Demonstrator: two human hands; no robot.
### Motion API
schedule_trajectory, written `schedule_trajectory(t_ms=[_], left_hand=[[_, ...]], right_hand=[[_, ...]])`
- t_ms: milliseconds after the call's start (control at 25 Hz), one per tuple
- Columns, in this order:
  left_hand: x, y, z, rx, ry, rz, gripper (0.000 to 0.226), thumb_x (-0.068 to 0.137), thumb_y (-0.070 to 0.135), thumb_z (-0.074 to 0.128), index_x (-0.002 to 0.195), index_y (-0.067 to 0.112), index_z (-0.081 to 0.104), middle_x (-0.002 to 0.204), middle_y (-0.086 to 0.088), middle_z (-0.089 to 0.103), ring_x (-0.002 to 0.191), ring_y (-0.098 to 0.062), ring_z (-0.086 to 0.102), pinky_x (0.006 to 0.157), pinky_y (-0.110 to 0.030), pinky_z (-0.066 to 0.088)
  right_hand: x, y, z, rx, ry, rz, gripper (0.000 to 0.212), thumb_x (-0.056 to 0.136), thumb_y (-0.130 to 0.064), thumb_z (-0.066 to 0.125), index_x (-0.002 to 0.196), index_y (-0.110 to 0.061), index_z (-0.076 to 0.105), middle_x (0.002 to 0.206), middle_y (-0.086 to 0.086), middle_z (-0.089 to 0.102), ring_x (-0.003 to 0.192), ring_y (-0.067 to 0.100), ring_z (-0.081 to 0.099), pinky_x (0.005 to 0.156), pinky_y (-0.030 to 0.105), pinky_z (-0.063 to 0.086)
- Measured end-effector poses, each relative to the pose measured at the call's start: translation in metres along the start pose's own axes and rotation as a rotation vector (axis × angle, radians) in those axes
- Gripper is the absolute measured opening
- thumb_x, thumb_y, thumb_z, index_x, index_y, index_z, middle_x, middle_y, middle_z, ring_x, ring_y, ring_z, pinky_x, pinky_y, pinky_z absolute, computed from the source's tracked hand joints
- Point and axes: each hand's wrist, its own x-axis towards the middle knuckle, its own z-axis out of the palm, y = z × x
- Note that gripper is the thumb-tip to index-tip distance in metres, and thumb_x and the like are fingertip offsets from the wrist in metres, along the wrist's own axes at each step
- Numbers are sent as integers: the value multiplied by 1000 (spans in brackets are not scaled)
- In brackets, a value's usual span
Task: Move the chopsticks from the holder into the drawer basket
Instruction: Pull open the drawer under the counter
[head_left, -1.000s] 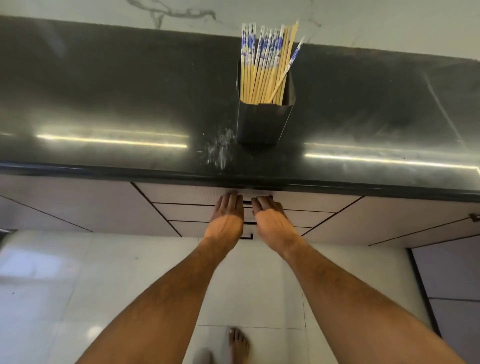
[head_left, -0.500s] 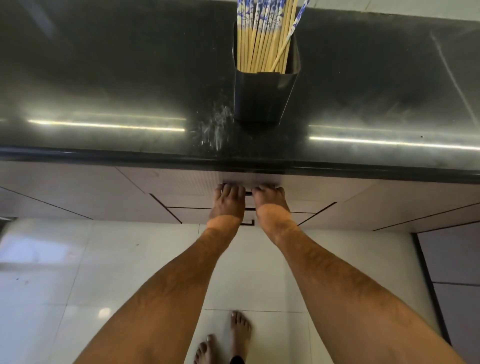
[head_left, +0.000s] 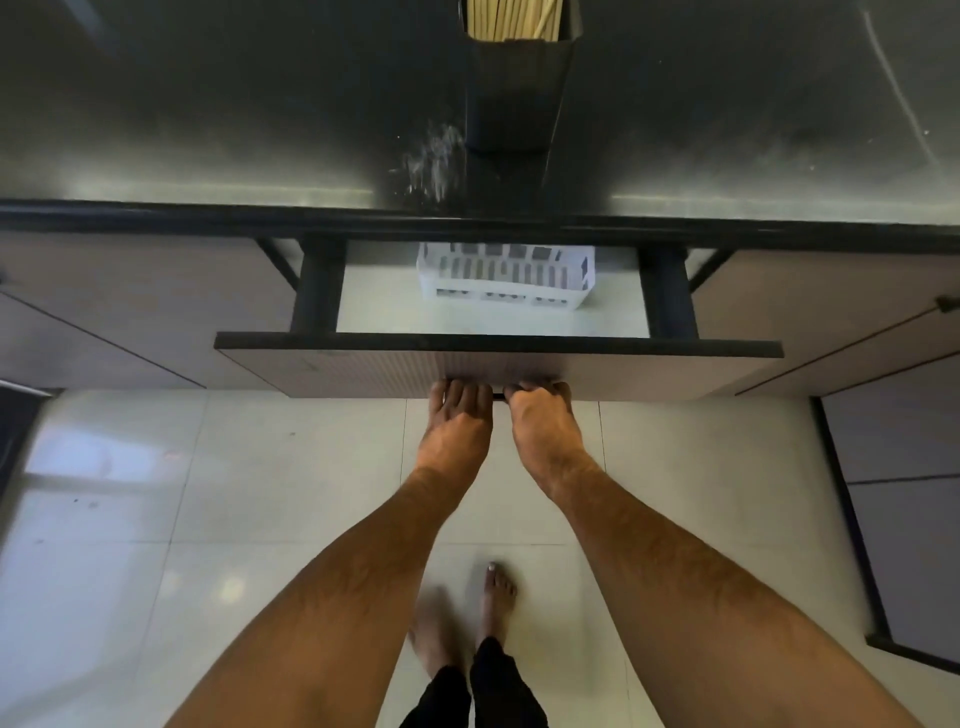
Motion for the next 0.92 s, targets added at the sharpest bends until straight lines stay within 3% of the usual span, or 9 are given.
schedule_trajectory(t_ms=[120,280,360,440,520,680,920], left_hand=[[-30,7,-3,55,-52,-57,79,89,13,71,154,6,27,152,-15,42,148,-34,29,121,-50,-7],[-75,25,5,90,-39,-35,67,92,9,62,150,4,30,144,-17,47,142,-35,36,125,-50,3],[-97,31,11,109,-18,-42,61,93,6,56,149,3,32,142,-17,48,140,-35,38,126,-50,6],[-120,39,12,119,-46,-41,62,93,6,56,149,4,30,142,-17,46,140,-35,37,126,-51,7],[-138,44,12,116,-75,-41,64,93,8,57,150,6,28,146,-16,44,142,-34,35,126,-51,7],[-178,54,16,119,-107,-44,72,92,12,63,152,7,24,151,-16,39,146,-35,30,126,-51,6],[-219,58,23,80,-69,-11,56,90,6,61,142,4,41,134,-16,53,133,-34,45,125,-50,11]], right_hand=[[-34,3,17,-72,-14,4,24,102,-5,48,121,-2,63,120,20,65,116,39,56,107,50,40],[-79,4,35,-121,19,-70,47,96,-15,67,142,-15,55,140,7,60,137,29,46,122,41,30],[-101,10,44,-99,38,-99,43,97,-12,65,139,-11,56,140,11,59,137,32,45,122,45,29],[-121,15,50,-12,11,-99,30,101,-4,51,129,1,60,134,21,60,132,41,47,119,54,25],[-139,15,55,68,-31,-92,31,102,-2,42,127,5,60,135,25,58,134,45,44,119,56,19],[-182,11,71,-62,23,-109,48,95,-15,67,141,-17,53,147,6,53,142,28,38,125,43,24],[-220,9,86,-182,25,-113,43,94,-14,67,135,-19,56,141,4,57,138,25,44,123,40,24]])
